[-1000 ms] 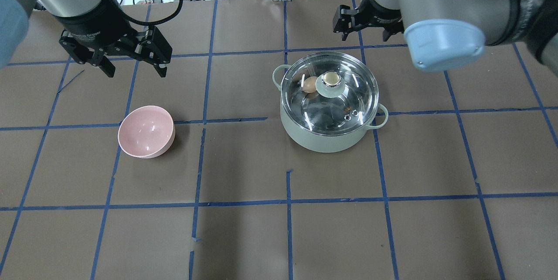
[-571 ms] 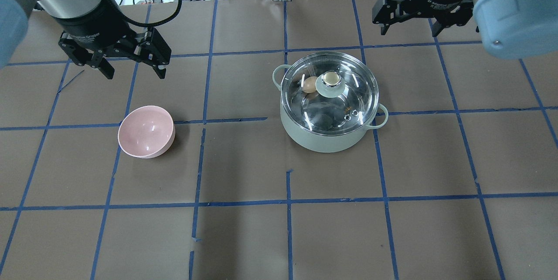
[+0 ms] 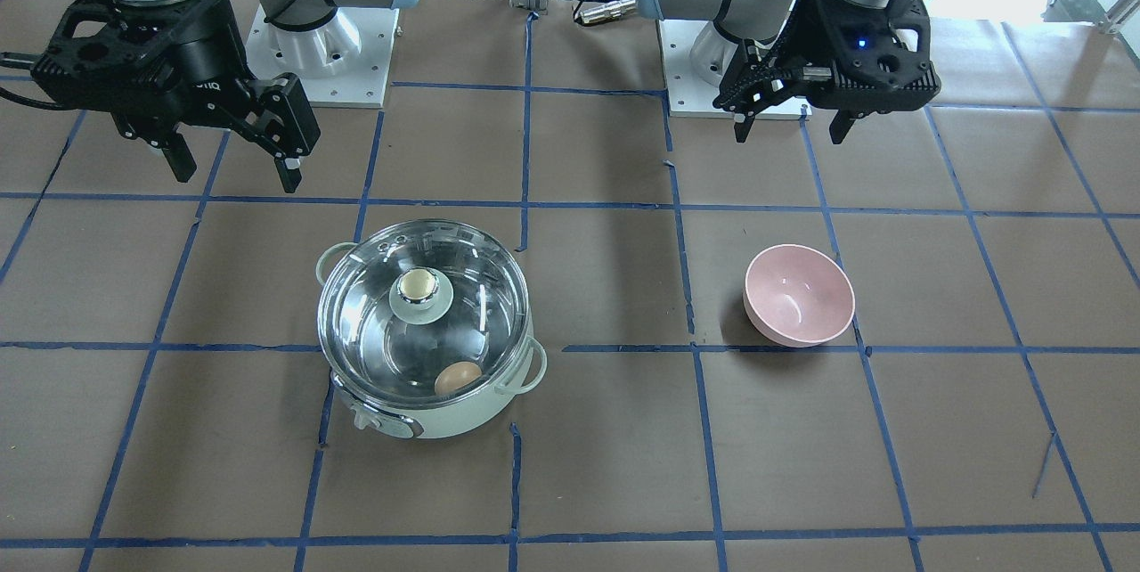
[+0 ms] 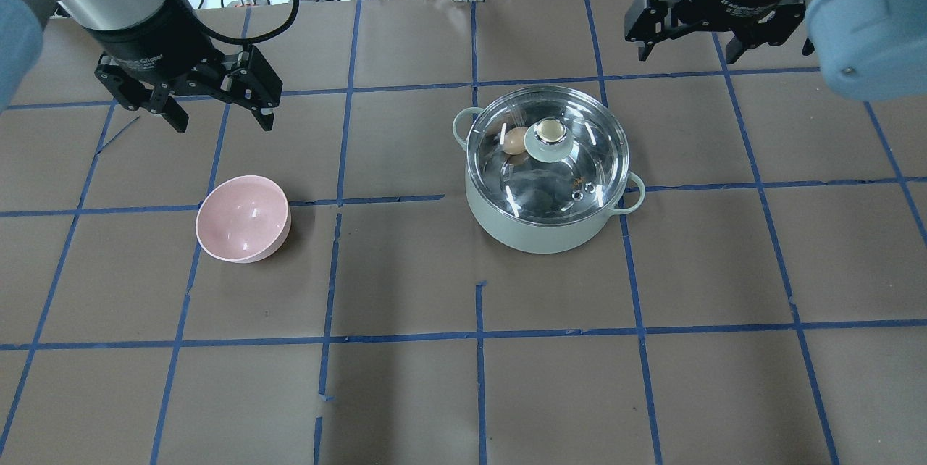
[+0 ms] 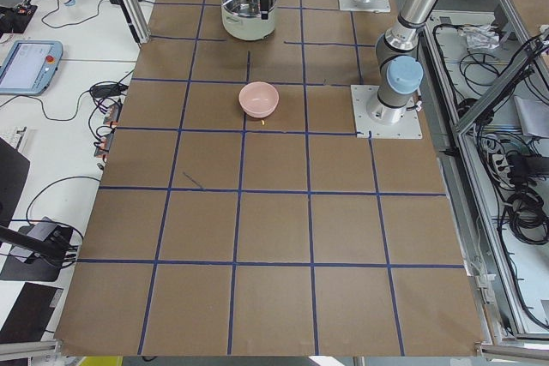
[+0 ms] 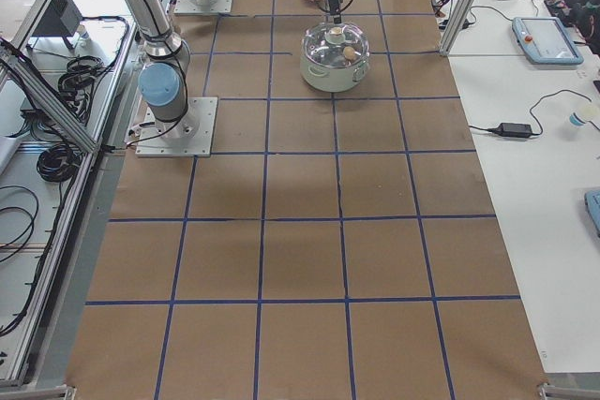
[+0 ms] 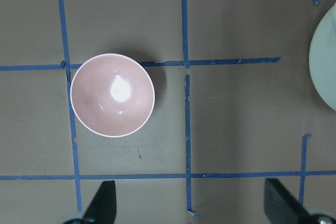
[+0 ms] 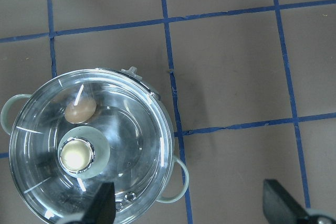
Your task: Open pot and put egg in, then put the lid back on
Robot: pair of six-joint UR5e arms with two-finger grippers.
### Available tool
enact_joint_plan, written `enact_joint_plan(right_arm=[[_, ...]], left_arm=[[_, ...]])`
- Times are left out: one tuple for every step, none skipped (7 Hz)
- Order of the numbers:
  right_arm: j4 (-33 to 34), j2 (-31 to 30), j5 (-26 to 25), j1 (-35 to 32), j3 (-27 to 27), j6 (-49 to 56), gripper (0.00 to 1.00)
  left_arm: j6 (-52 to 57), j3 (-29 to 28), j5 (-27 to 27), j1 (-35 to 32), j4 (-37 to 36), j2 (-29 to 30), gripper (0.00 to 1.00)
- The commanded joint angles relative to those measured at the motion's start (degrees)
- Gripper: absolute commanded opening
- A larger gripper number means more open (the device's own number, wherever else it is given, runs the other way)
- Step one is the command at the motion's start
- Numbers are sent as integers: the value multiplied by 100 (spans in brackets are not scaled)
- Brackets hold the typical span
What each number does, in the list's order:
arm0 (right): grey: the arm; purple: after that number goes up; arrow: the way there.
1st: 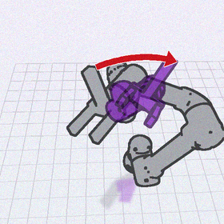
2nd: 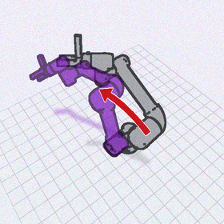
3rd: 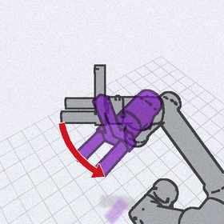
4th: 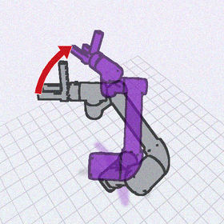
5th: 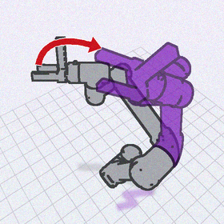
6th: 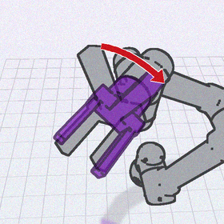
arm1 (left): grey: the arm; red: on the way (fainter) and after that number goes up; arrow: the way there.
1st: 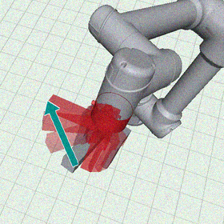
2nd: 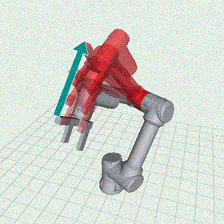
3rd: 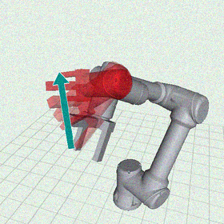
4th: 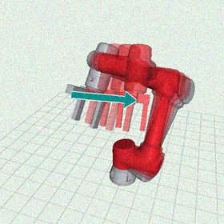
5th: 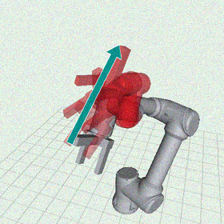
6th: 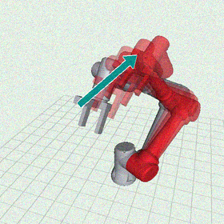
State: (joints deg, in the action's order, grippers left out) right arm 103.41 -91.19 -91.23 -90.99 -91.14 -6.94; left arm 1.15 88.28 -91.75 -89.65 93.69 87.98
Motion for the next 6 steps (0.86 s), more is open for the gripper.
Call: enact_joint_plan(right_arm=[[-5, -4, 0, 2, -9, 0, 100], [-14, -22, -17, -6, -27, 0, 100], [-206, -83, 17, -15, -1, -9, 100], [-468, -127, 87, -6, 17, -43, 100], [-680, -223, 97, -24, 0, -105, 100], [-699, -233, 97, -50, -26, -114, 100]], left_arm=[[-1, -4, 8, 0, 0, 0, 100], [-1, -4, 8, 0, 0, 0, 100], [-1, 5, -1, 9, 0, 0, 100], [-1, -4, 17, 1, 0, 0, 100], [-1, 5, 26, 0, -9, 0, 100], [-1, 5, 17, 0, -17, 0, 100]])
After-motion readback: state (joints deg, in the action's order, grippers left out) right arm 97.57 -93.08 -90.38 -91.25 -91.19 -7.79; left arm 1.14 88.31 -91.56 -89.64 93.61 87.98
